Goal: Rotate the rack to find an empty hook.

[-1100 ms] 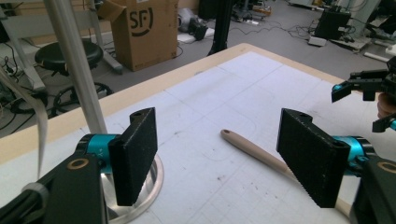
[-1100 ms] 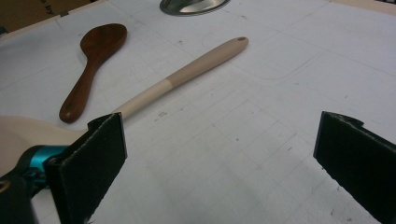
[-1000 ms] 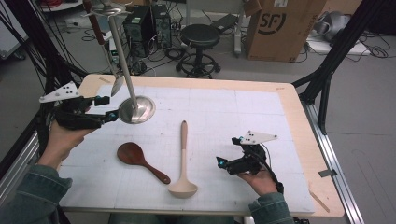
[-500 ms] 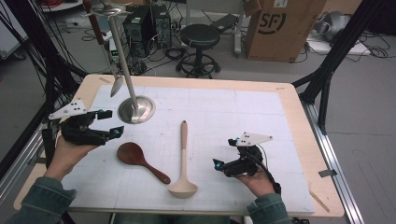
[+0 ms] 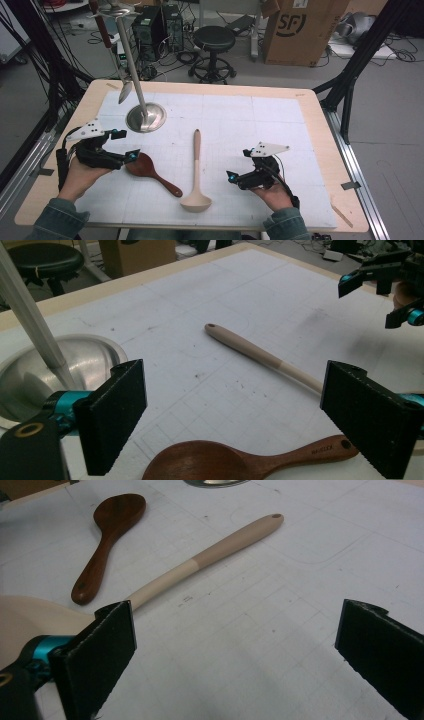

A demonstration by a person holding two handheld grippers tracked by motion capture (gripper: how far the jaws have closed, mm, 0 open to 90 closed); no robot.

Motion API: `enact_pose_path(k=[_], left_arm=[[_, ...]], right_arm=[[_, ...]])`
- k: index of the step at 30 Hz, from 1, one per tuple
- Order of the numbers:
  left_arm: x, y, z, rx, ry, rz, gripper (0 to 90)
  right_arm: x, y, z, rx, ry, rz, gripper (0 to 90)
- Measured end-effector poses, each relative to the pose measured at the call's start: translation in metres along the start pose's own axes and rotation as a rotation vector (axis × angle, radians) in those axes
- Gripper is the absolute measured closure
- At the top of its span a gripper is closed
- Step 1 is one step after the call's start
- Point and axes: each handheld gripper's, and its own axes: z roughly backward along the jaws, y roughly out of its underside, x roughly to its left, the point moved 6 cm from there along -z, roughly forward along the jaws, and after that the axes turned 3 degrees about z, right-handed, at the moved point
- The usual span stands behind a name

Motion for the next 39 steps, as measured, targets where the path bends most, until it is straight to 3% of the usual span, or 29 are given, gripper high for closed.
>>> enact_pose_path(k=[22, 39], left_arm=[[-0.004, 0.02, 0.001, 0.002, -0.013, 0.002, 9.3], [-0.002, 0.028, -0.002, 0.014, -0.019, 0.004, 9.3]], right_arm=[[0.001, -0.001, -0.004, 0.007, -0.002, -0.014, 1.7], [0.009, -0.012, -0.016, -0.001, -0.046, -0.007, 1.7]])
